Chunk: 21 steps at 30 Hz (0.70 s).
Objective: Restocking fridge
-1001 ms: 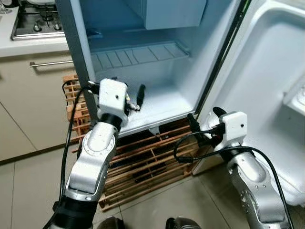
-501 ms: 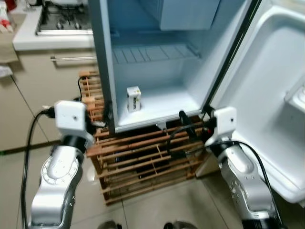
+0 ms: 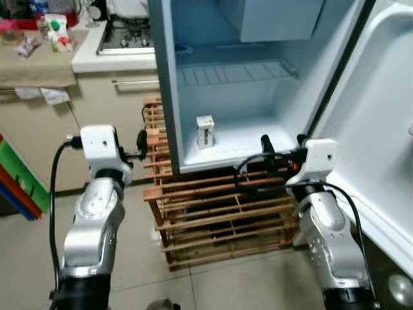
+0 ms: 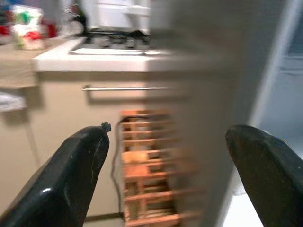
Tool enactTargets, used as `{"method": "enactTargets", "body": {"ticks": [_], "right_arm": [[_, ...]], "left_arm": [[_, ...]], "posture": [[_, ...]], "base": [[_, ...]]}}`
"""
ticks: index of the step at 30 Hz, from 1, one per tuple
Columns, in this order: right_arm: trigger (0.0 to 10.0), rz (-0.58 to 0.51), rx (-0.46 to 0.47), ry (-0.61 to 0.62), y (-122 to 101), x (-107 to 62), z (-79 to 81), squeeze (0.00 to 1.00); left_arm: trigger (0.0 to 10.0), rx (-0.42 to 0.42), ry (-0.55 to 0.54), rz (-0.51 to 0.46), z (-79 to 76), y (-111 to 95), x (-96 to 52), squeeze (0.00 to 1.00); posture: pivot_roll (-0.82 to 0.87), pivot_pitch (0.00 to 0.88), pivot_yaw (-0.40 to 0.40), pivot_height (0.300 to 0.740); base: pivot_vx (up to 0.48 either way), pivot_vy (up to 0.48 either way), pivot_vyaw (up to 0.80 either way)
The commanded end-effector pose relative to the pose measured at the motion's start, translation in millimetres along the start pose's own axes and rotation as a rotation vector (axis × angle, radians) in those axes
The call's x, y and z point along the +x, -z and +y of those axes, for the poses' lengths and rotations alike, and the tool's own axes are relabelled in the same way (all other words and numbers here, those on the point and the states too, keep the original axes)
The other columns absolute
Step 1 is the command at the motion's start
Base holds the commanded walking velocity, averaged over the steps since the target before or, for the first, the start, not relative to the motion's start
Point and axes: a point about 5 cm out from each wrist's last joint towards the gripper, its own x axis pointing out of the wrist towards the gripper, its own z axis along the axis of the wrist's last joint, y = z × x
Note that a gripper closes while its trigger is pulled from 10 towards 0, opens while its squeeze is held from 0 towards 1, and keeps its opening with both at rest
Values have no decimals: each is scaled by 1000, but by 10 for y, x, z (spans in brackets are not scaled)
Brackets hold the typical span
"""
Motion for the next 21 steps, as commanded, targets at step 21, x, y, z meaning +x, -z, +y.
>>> {"method": "enactTargets", "body": {"ticks": [21], "right_arm": [[10000, 27, -41, -7, 67, 98, -117, 47]], "left_arm": [[10000, -51, 9, -58, -153, 41, 105, 0]], "posture": [[-122, 0, 3, 740]], "base": [[-26, -190, 0]]}}
